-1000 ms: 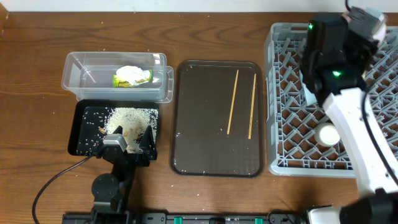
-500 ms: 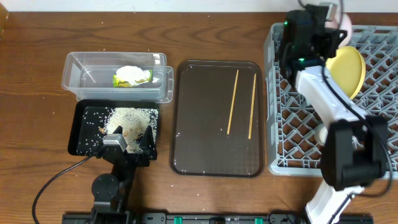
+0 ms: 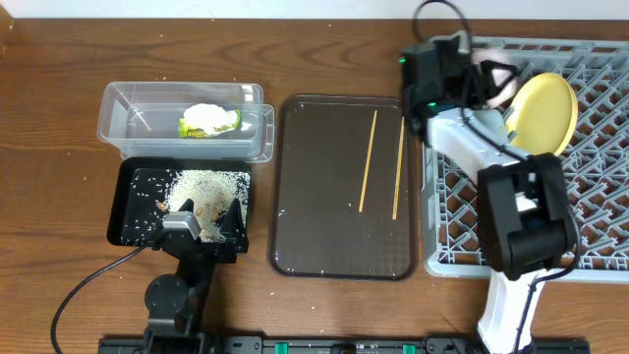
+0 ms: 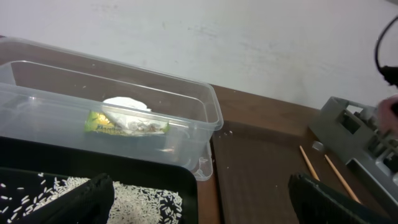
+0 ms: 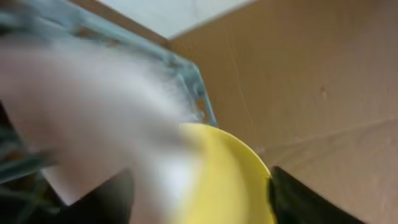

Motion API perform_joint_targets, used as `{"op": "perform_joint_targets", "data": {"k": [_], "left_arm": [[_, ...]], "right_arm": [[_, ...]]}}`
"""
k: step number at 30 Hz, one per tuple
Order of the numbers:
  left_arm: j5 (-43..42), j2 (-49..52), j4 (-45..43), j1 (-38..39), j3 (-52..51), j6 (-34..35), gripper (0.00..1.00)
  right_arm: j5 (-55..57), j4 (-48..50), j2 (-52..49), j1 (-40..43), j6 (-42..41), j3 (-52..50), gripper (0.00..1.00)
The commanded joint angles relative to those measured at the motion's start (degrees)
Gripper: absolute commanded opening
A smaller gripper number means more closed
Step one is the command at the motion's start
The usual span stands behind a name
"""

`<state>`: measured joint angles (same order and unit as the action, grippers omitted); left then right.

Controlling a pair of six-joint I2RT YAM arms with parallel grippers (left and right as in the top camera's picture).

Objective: Sort waste into correct bins and load items into the dishwasher rack
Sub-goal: 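Move right gripper over the brown tray to the chopsticks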

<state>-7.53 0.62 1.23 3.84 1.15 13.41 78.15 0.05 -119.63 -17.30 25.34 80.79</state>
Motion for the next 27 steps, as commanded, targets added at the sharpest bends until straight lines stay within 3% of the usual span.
{"op": "perform_joint_targets", "data": {"k": [1, 8, 16, 20, 23, 27], "left_arm": [[-0.8, -0.4, 1.7, -0.3, -0.9, -0.9, 0.92], [-0.8, -0.4, 1.7, -0.3, -0.9, -0.9, 0.92], [-0.8, -0.4, 1.7, -0.3, -0.9, -0.9, 0.92], [-0.8, -0.4, 1.8, -0.3, -0.9, -0.9, 0.92], [-0.8, -0.4, 1.7, -0.3, -0.9, -0.9, 0.92], [-0.8, -0.4, 1.7, -0.3, -0.9, -0.9, 0.92]], "right_arm": [[-0.9, 0.2, 1.3, -2.3, 1.5, 0.0, 0.75], [-18.6, -9.4, 12.1, -5.6, -1.5, 0.1, 0.80], [-62.2, -31.3, 25.2, -7.3, -19.8, 0.2, 0.81], [-84.7, -38.8, 24.9, -7.6, -30.6, -0.2, 0.70], [-90.1, -42.3, 21.9, -8.8, -36.3, -0.7, 0.65], [-85.0, -44.7, 15.7, -10.8, -44.3, -0.7, 0.57]]}}
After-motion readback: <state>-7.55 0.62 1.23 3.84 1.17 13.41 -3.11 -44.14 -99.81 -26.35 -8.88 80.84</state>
